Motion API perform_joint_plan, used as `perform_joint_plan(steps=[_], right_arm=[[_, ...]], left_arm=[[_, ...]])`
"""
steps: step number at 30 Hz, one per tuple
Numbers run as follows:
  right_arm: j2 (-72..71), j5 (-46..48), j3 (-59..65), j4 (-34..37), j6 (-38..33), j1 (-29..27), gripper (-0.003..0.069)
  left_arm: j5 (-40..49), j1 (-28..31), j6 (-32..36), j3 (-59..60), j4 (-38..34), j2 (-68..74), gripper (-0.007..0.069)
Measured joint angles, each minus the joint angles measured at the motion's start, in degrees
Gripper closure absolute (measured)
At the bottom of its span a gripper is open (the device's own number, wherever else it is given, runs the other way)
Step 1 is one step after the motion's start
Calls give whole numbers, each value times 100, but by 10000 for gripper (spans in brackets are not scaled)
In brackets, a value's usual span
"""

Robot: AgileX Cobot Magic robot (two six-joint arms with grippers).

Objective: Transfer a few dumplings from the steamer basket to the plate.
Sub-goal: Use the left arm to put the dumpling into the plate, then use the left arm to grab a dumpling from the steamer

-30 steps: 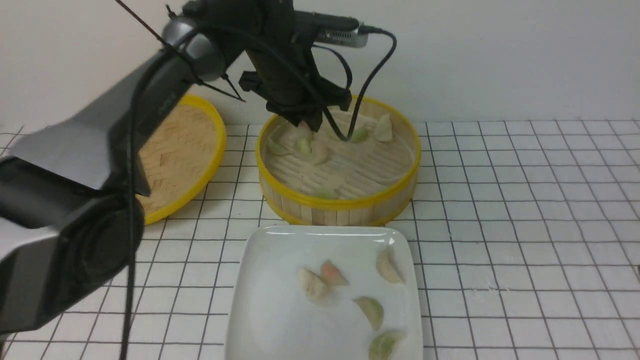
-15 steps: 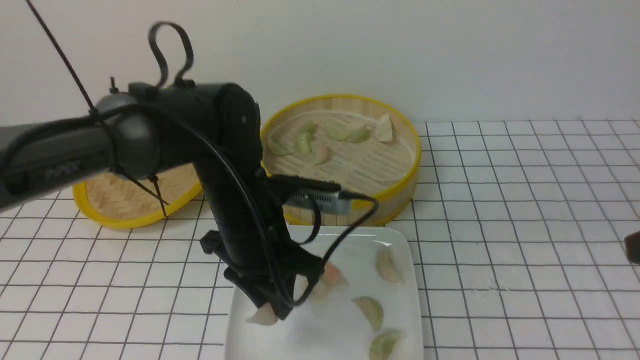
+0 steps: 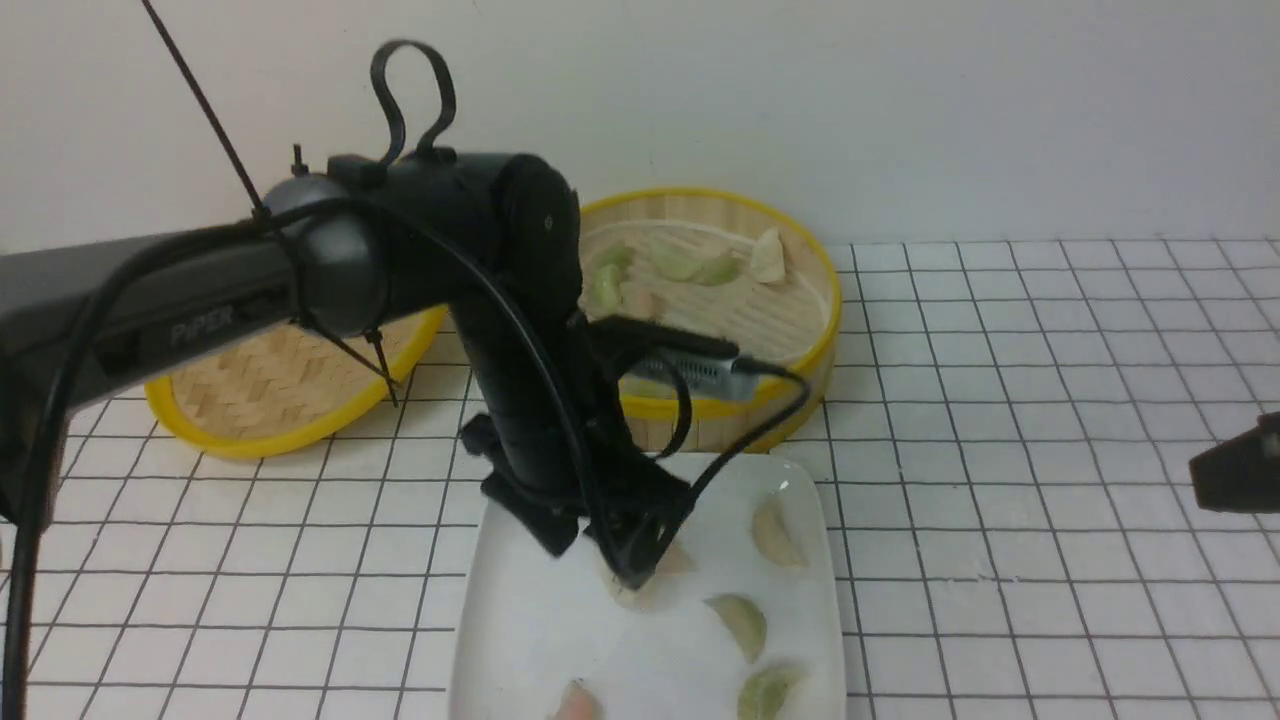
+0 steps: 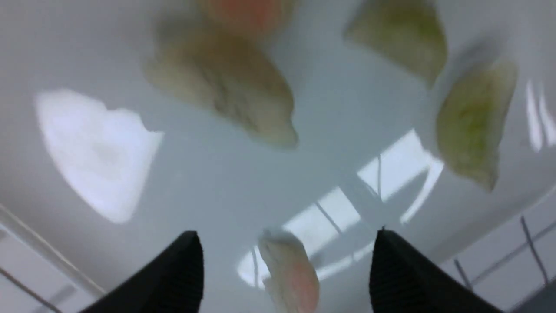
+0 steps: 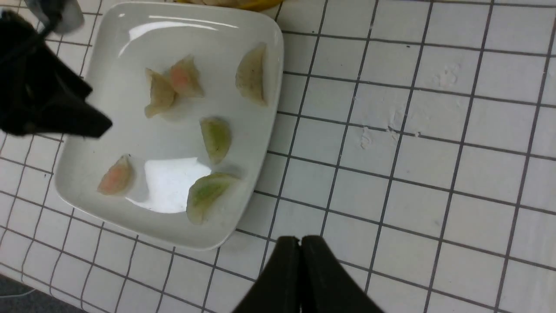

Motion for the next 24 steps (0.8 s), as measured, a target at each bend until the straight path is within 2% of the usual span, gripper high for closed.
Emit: perform_joint_plan(steps=[5, 8, 14, 21, 23, 24], right_arm=[[0, 0, 0, 6, 0, 0, 672], [0, 0, 0, 35, -8, 0, 672], [0, 43, -5, 61, -46, 0, 672], [0, 138, -5, 66, -63, 0, 672], [0, 145, -5, 66, -65, 0, 672], [0, 151, -5, 66, -82, 0, 672]], left_arm=[[-281, 199, -416, -1728, 416, 547, 176], [-122, 355, -459, -2856, 484, 1313, 179], [289, 401, -405, -4382, 584, 2732, 179], [323, 401, -400, -4935, 639, 3408, 180], [318, 401, -400, -4951, 639, 3408, 190], [324, 401, -394, -4951, 649, 3434, 221]])
